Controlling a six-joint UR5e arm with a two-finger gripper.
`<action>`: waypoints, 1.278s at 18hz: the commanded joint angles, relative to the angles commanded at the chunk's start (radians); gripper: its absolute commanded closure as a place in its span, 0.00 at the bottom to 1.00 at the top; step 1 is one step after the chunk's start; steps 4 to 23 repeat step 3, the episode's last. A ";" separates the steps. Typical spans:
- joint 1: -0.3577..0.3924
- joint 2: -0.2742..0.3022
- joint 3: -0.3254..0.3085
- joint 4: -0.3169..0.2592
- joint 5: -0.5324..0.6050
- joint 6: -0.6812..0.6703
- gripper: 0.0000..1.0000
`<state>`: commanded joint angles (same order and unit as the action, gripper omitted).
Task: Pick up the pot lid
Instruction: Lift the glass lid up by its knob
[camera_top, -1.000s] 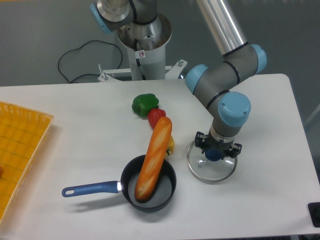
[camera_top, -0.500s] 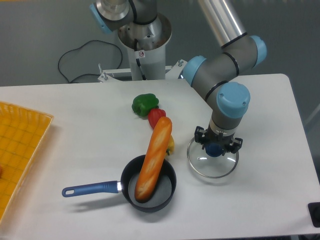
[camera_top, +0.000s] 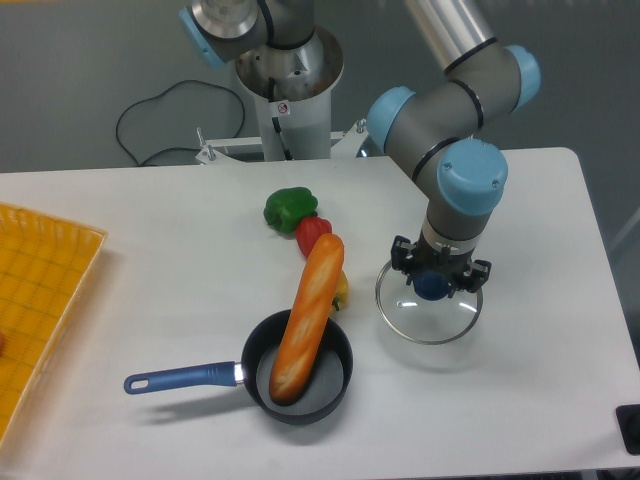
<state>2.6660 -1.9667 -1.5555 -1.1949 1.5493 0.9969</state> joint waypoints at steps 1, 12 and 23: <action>0.005 0.002 0.000 -0.006 0.000 0.009 0.52; 0.006 0.005 0.000 -0.006 0.000 0.009 0.52; 0.006 0.005 0.000 -0.006 0.000 0.009 0.52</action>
